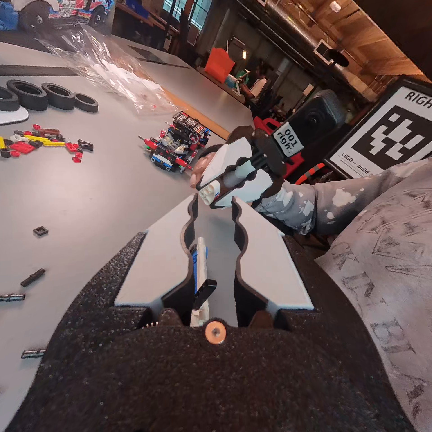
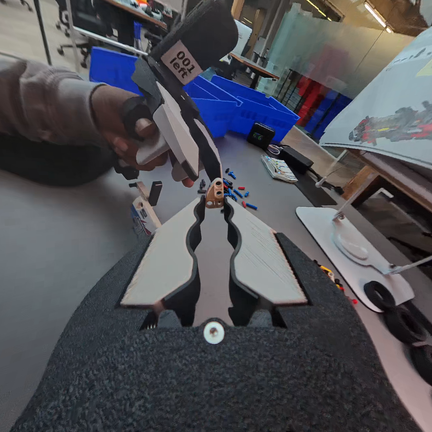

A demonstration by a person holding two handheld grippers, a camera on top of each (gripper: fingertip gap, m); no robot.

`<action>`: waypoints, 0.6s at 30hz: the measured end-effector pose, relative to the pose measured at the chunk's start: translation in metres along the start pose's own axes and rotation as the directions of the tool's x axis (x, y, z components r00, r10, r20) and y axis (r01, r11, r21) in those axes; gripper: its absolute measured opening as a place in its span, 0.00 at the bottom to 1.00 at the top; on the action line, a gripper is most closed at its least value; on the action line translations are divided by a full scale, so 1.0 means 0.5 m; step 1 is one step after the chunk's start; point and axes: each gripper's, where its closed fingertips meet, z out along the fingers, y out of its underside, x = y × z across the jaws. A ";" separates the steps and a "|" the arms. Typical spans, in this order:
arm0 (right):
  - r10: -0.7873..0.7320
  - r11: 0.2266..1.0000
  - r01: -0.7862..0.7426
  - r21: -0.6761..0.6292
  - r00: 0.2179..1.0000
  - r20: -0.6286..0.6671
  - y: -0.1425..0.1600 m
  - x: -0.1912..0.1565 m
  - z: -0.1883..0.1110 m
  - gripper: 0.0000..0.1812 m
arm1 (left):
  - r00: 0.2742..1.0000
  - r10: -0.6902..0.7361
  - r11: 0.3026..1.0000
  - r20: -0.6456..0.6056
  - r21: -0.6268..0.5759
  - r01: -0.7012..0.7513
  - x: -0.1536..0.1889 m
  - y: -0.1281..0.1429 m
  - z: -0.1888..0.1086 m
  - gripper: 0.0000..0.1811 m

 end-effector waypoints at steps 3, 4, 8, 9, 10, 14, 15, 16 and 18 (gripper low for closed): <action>-0.119 0.991 0.117 -0.061 0.992 -0.047 0.009 -0.004 0.007 0.08 | 0.999 0.008 1.000 0.035 -0.013 -0.007 -0.006 0.005 0.014 0.12; -0.137 0.989 0.133 -0.067 0.989 -0.049 0.010 -0.006 0.007 0.08 | 0.998 0.018 1.000 0.061 -0.018 -0.017 -0.013 0.006 0.014 0.09; -0.079 0.997 0.080 0.018 0.996 -0.042 -0.021 -0.003 -0.005 0.12 | 0.985 0.133 0.991 0.111 -0.029 -0.131 -0.005 -0.009 -0.003 0.04; -0.037 0.998 0.038 0.043 0.999 -0.013 -0.030 -0.004 -0.011 0.13 | 0.968 0.194 0.981 0.159 -0.041 -0.190 -0.006 -0.021 -0.016 0.04; 0.027 0.998 -0.029 0.047 0.999 0.039 -0.031 -0.006 -0.016 0.14 | 0.936 0.271 0.963 0.226 -0.062 -0.264 -0.009 -0.040 -0.038 0.04; 0.196 0.974 -0.146 -0.172 0.926 0.322 0.048 -0.063 -0.041 0.19 | 0.549 0.555 0.831 0.625 -0.382 -0.405 -0.076 -0.118 -0.253 0.04; 0.194 0.968 -0.123 -0.221 0.921 0.337 0.071 -0.070 -0.042 0.19 | 0.442 0.562 0.827 0.699 -0.464 -0.317 -0.099 -0.119 -0.327 0.03; 0.187 0.964 -0.105 -0.245 0.920 0.343 0.084 -0.075 -0.038 0.19 | 0.372 0.551 0.834 0.748 -0.514 -0.202 -0.119 -0.107 -0.394 0.04; 0.181 0.965 -0.096 -0.245 0.918 0.354 0.087 -0.086 -0.023 0.19 | 0.313 0.512 0.841 0.800 -0.542 0.007 -0.147 -0.060 -0.493 0.04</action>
